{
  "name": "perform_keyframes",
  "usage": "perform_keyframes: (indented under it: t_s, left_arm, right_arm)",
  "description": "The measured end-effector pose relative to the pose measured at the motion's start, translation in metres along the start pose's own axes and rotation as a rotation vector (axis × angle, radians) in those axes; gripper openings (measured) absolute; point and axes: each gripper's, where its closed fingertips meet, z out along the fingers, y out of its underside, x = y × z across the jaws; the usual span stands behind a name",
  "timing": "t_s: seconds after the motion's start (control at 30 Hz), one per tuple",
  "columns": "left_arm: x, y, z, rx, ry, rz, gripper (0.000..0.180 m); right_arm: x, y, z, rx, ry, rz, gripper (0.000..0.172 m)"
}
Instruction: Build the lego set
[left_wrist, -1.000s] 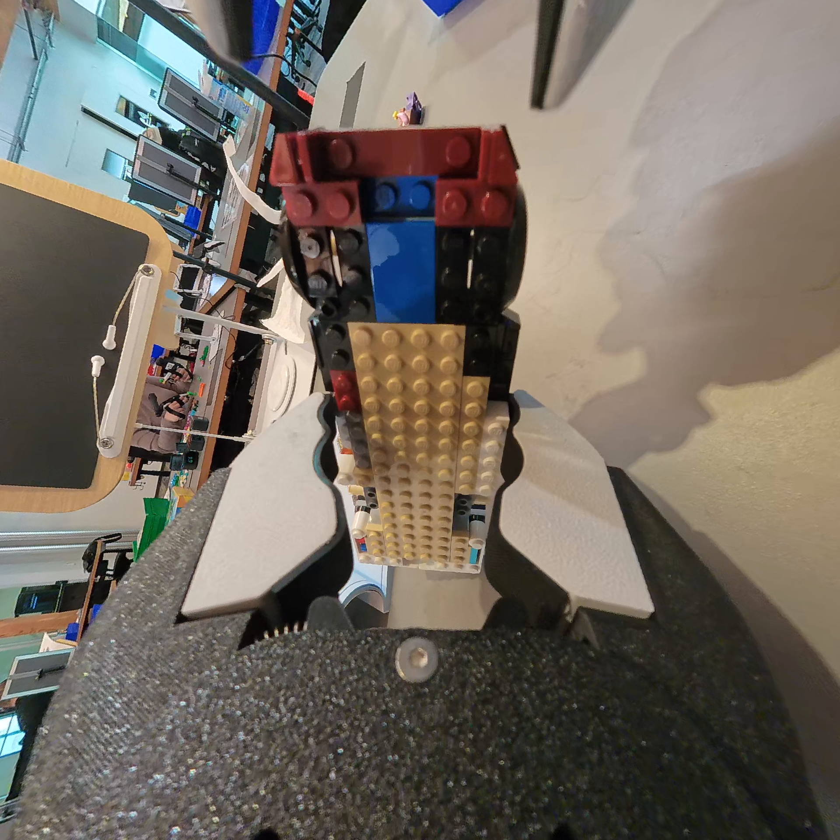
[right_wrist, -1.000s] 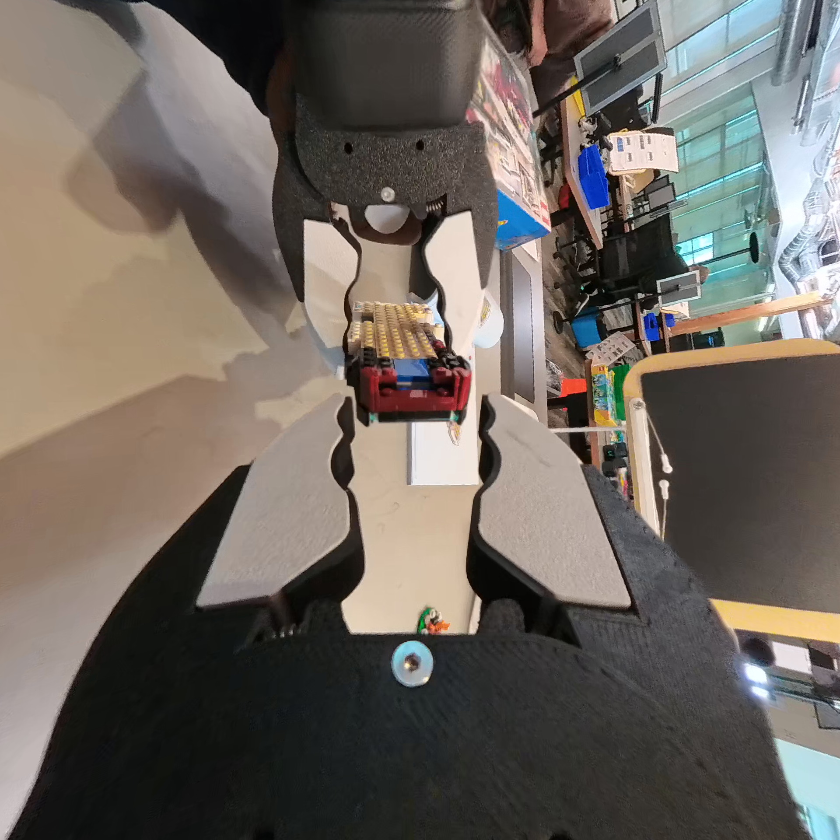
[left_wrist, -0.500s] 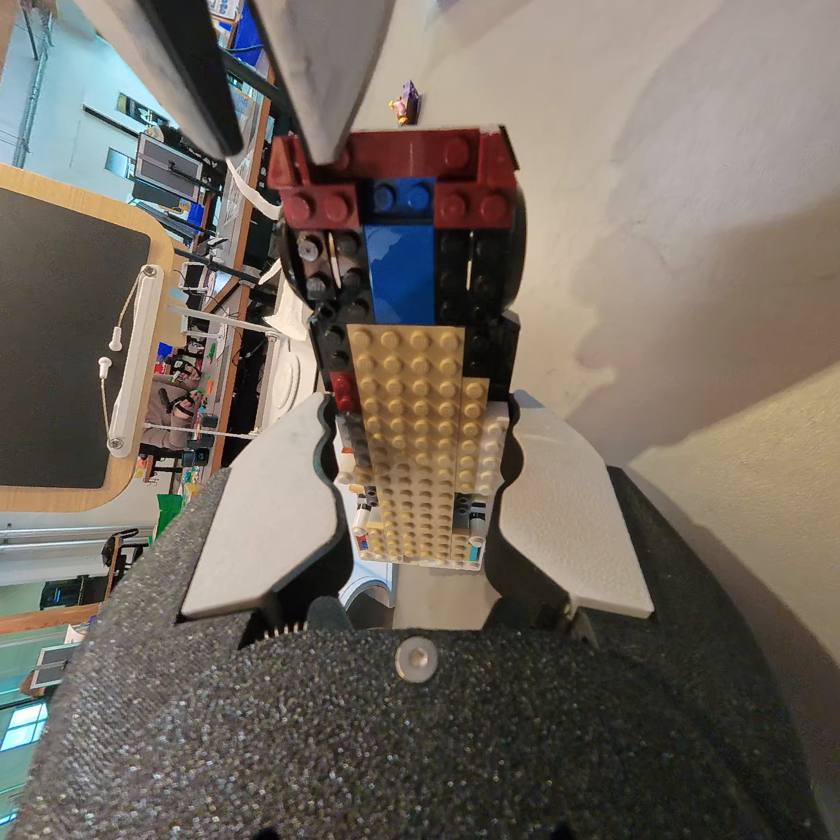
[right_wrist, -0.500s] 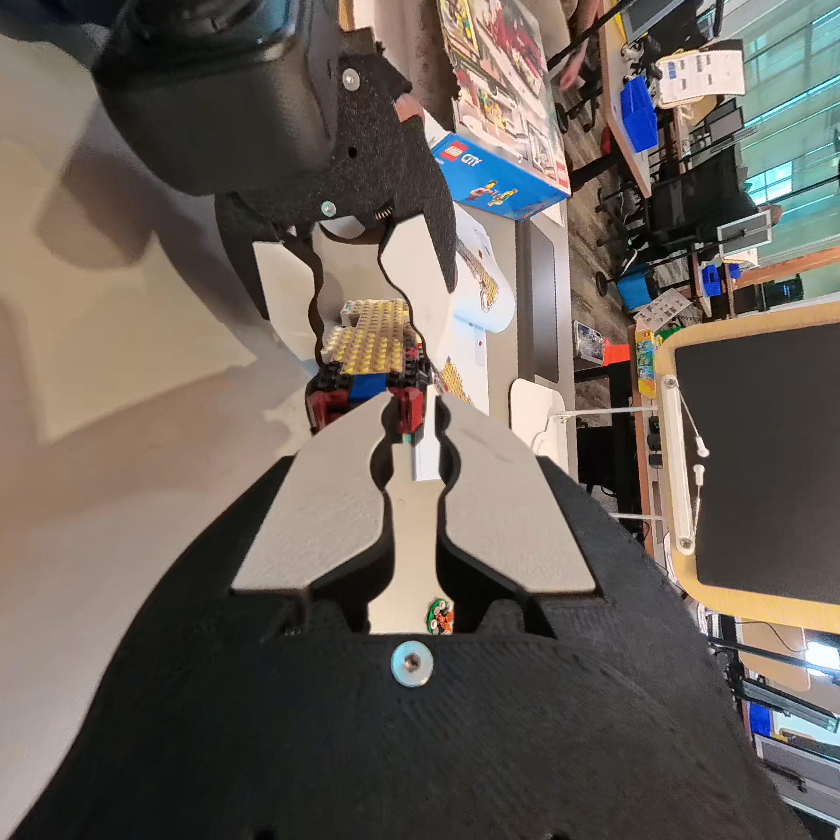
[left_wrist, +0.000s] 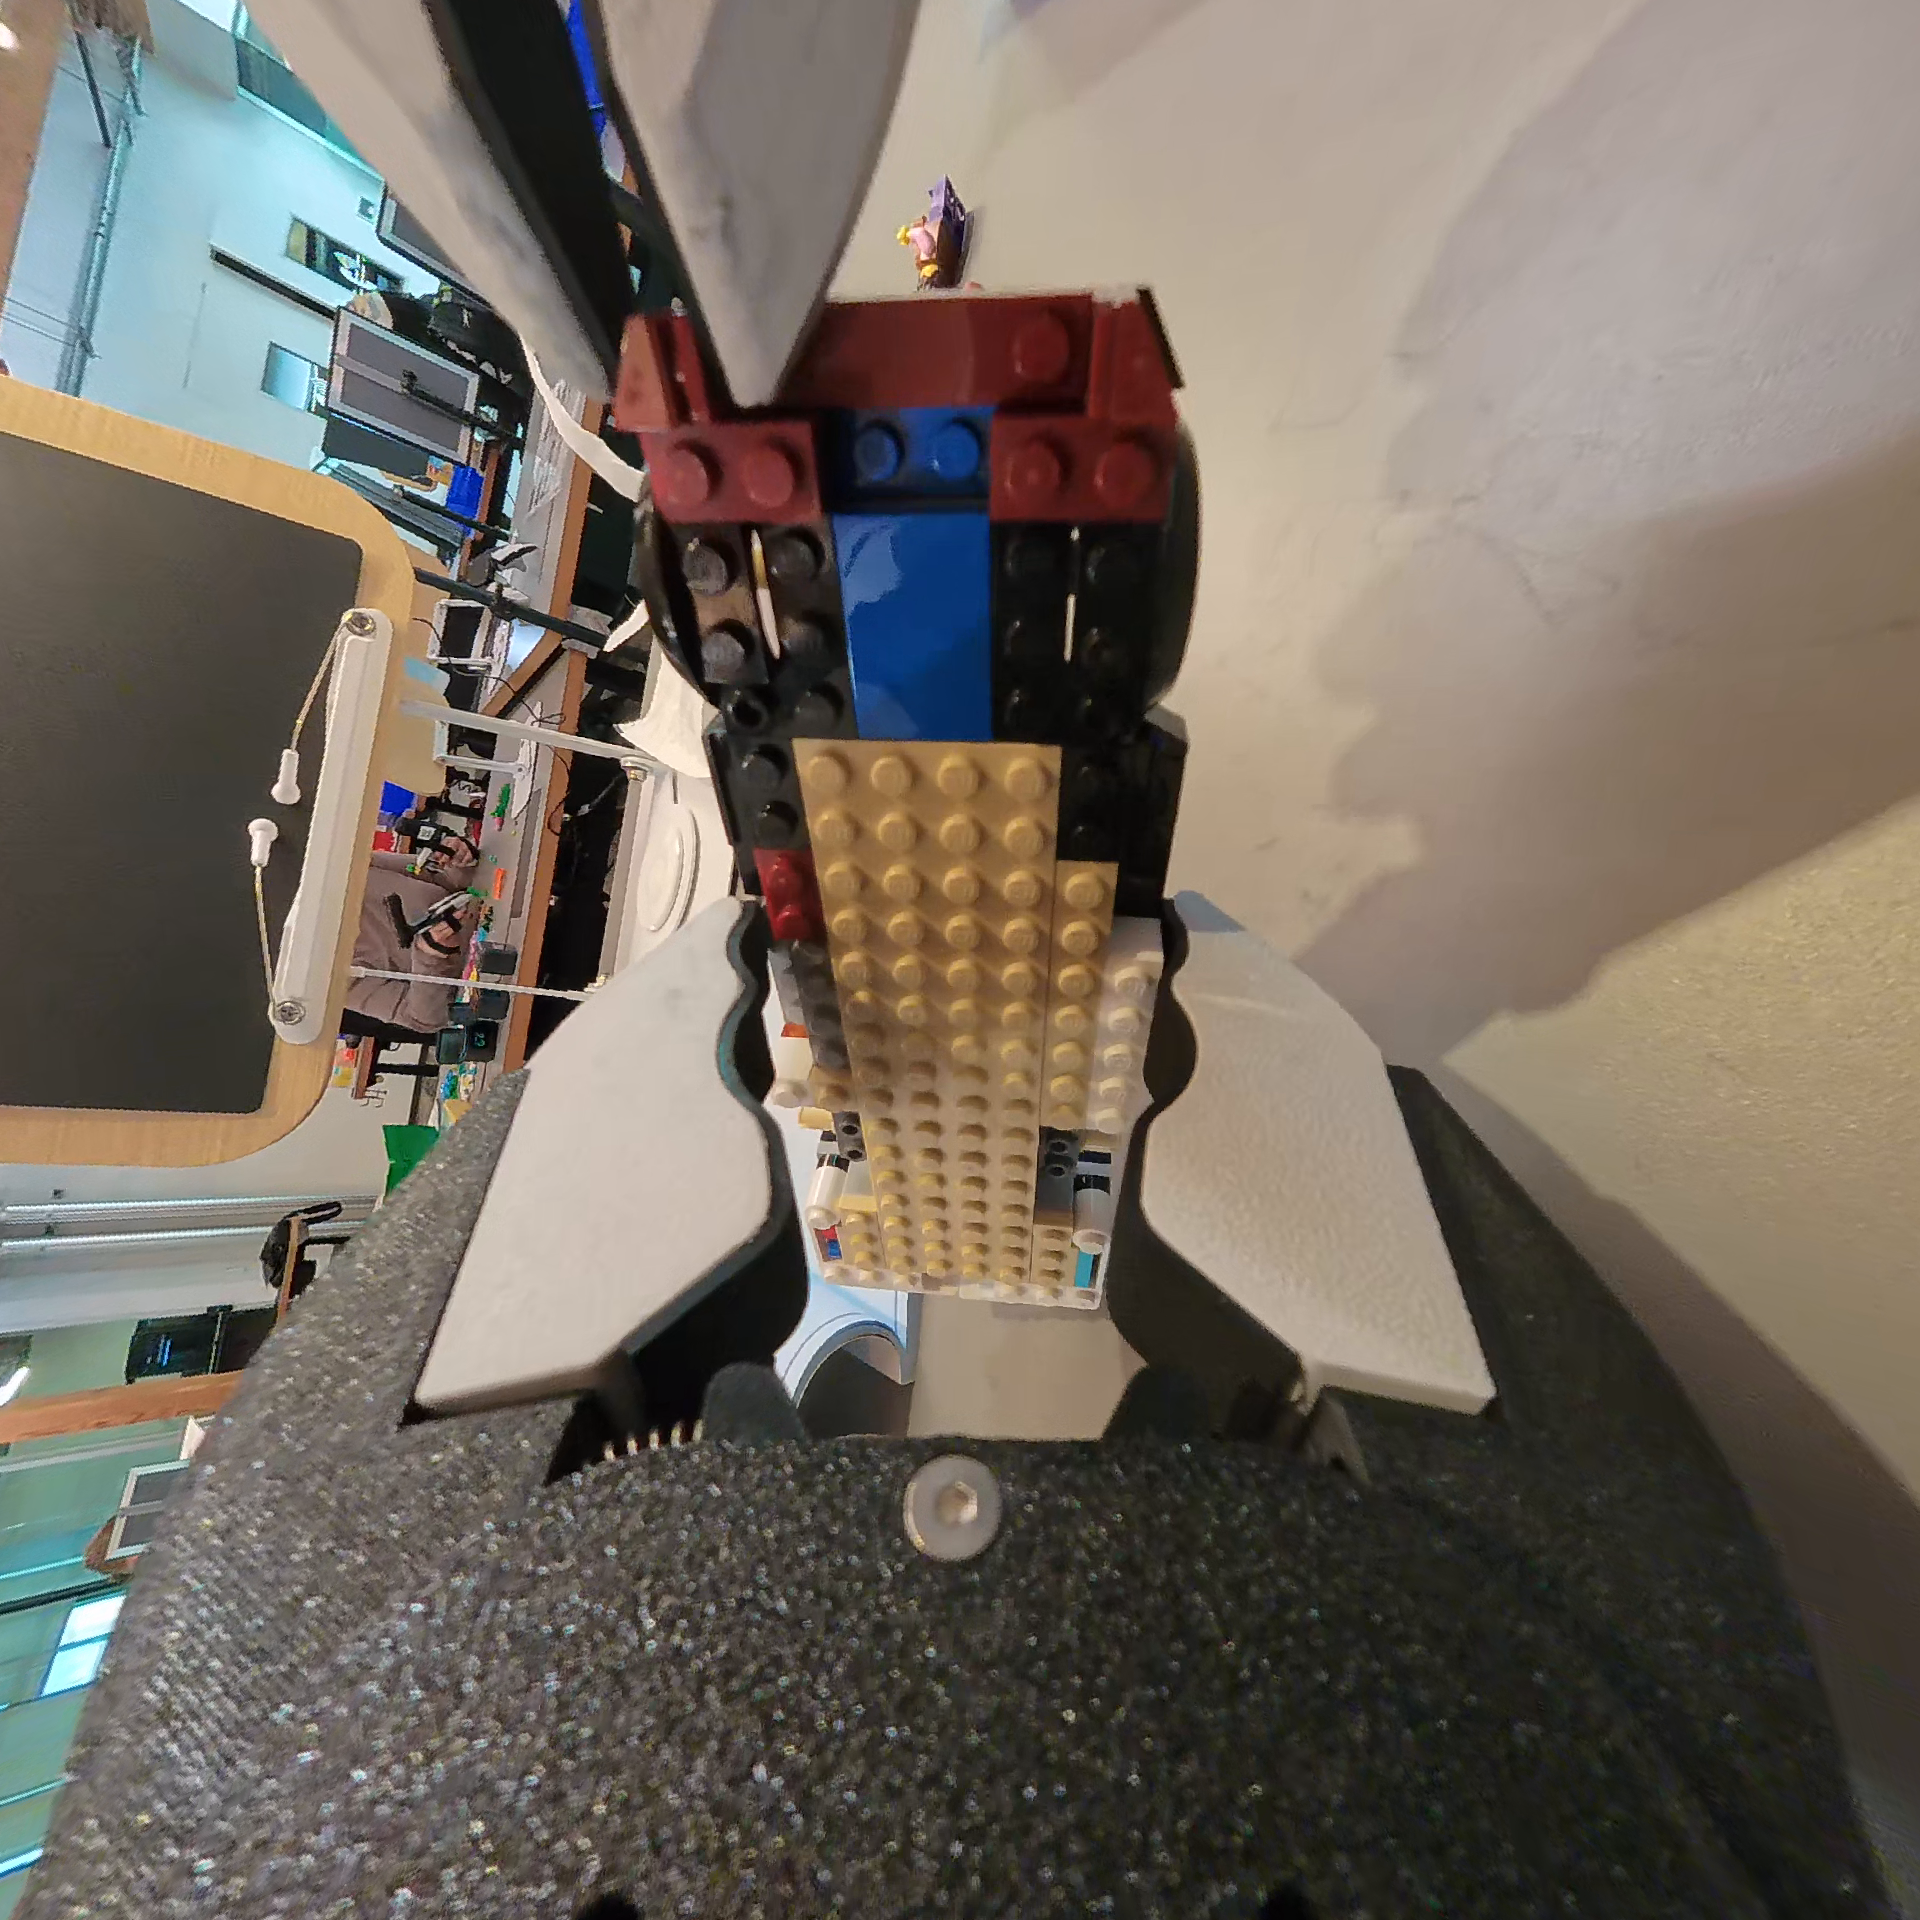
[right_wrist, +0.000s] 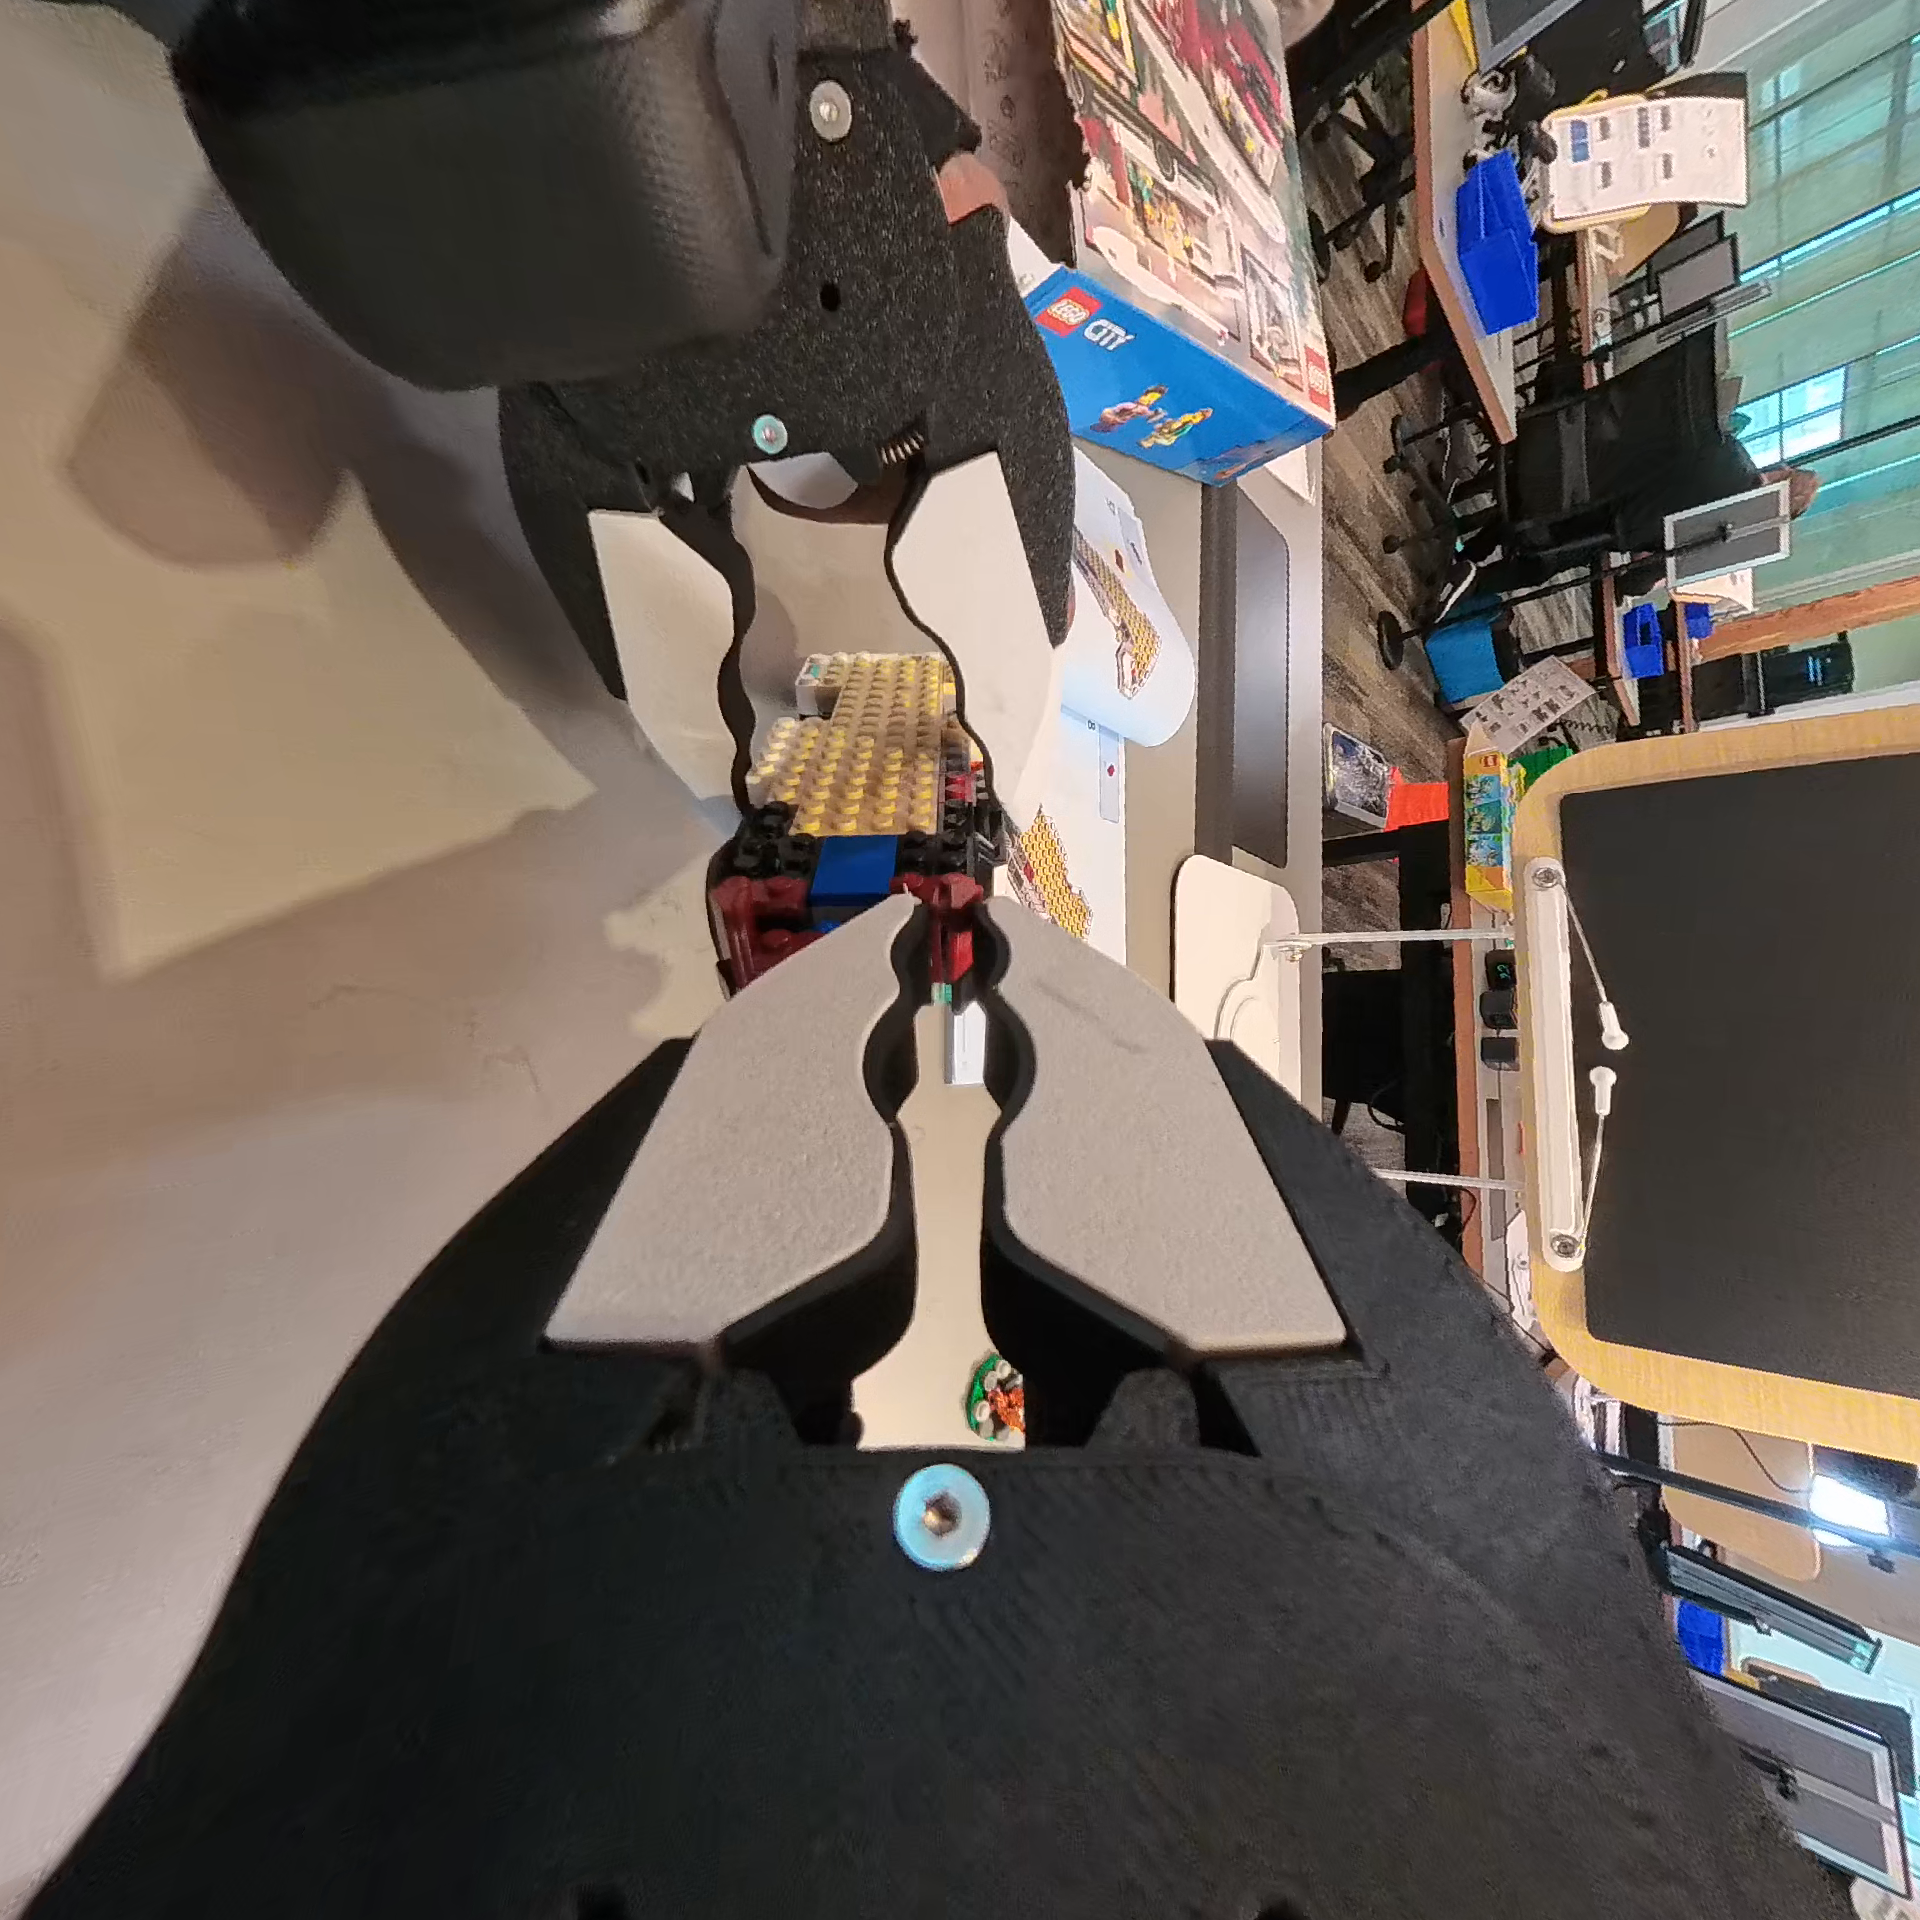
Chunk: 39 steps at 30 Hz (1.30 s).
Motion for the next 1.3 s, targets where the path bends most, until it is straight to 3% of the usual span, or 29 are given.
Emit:
perform_keyframes:
  t_s: [0.97,1.3]
  left_arm:
    - [-0.007,-0.001,-0.002,0.022,-0.024,-0.039,0.071]
    - [-0.008,-0.004,-0.004,0.054,-0.029,-0.055,0.071]
  right_arm:
    - [0.005,0.003,-0.003,-0.004,0.063,0.042,0.011]
    - [0.001,-0.002,-0.014,0.062,0.015,-0.011,0.035]
